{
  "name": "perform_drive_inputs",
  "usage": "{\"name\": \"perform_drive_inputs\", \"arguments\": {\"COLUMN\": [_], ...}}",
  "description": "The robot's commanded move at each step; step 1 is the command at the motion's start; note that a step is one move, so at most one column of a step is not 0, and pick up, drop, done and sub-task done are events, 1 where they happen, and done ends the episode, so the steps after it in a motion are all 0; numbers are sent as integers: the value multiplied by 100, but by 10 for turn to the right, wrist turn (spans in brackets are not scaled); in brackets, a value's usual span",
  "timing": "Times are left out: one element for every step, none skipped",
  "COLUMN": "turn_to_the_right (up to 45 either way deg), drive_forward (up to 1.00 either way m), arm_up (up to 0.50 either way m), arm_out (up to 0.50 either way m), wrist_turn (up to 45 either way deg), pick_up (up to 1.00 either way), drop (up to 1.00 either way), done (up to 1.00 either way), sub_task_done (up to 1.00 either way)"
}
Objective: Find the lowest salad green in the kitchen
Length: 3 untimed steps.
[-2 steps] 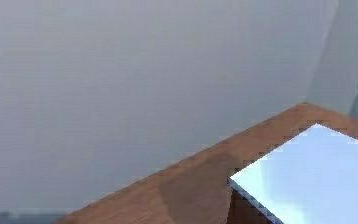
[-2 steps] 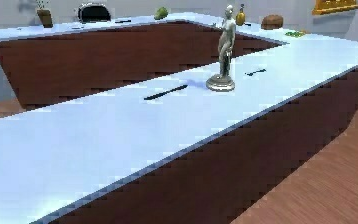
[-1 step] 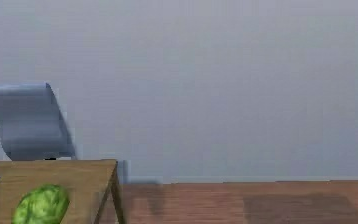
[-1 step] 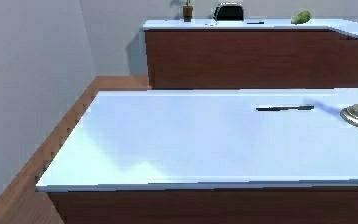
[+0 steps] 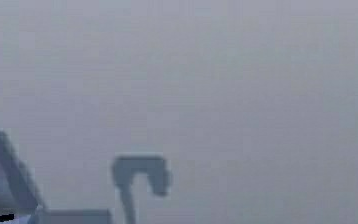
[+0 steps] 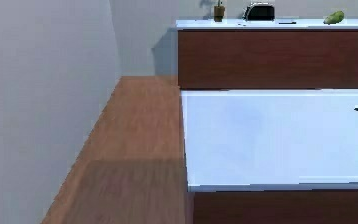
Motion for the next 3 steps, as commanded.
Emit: {"name": "perform_drive_inputs", "arguments": {"turn_to_the_right": [450,300,0], "drive_forward": [0,0,100], "arm_up": [0,0,0], "arm_out": [0,0,0], "wrist_turn": [0,0,0], "pick_up": [0,0,0], "drop": [0,0,0], "done": [0,0,0], "sub_task_done": [0,0,0]}}
